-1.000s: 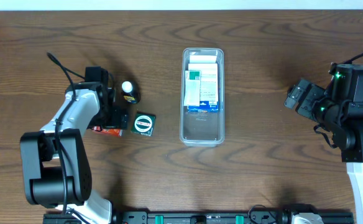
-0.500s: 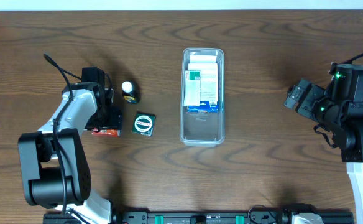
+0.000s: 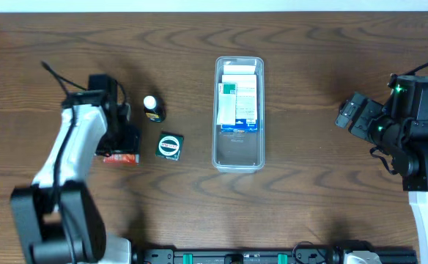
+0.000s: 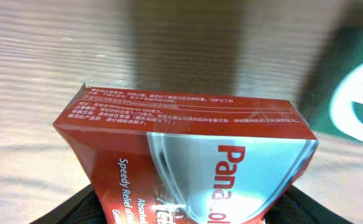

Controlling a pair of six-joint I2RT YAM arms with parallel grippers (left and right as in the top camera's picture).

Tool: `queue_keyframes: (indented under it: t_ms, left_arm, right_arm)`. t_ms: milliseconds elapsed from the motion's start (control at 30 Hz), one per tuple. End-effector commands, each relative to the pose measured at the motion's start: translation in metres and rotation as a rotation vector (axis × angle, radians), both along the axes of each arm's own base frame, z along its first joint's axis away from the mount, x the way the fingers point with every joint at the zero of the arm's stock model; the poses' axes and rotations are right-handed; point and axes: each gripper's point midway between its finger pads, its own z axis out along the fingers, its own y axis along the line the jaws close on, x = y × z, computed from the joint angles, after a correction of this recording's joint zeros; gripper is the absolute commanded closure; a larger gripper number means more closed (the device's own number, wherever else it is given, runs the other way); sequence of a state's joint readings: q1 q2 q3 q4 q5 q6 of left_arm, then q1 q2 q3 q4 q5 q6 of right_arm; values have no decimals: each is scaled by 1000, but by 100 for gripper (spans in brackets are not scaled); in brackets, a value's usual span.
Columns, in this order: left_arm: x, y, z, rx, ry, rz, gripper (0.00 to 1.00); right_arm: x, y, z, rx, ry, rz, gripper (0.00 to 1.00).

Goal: Pack container
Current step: 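Grasp the red Panadol box with the left gripper and lift, then carry the red box right and drop it into the container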

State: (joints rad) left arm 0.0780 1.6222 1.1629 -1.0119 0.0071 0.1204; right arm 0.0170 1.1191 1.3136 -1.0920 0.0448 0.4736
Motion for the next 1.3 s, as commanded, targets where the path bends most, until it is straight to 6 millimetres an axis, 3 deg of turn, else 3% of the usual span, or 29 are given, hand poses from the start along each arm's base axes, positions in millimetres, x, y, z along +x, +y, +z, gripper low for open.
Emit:
queue_keyframes:
  t_ms: [0, 100, 200, 467, 667, 833, 1000, 1267]
  left_arm:
    - [13, -20, 48, -100, -152, 38, 29]
    - [15, -58, 77, -264, -249, 23, 30]
    - [15, -84, 99, -320, -324, 8, 30]
    - [18, -165, 122, -411, -428, -147, 30]
    - [19, -212, 116, -363, -471, -268, 30]
    - [6, -251, 98, -385, -416, -317, 31]
    - [2, -266, 73, -309, -377, -301, 31]
    - [3, -304, 47, -353, -350, -218, 31]
  right_arm:
    - [0, -3, 2, -6, -5, -10, 1]
    - [0, -3, 2, -5, -5, -10, 1]
    - [0, -3, 2, -6, -4, -10, 1]
    - [0, -3, 2, -6, -5, -10, 1]
    - [0, -3, 2, -6, -5, -10, 1]
    - [0, -3, 2, -6, -5, -10, 1]
    - [0, -3, 2, -6, -4, -10, 1]
    - [0, -3, 2, -6, -4, -10, 1]
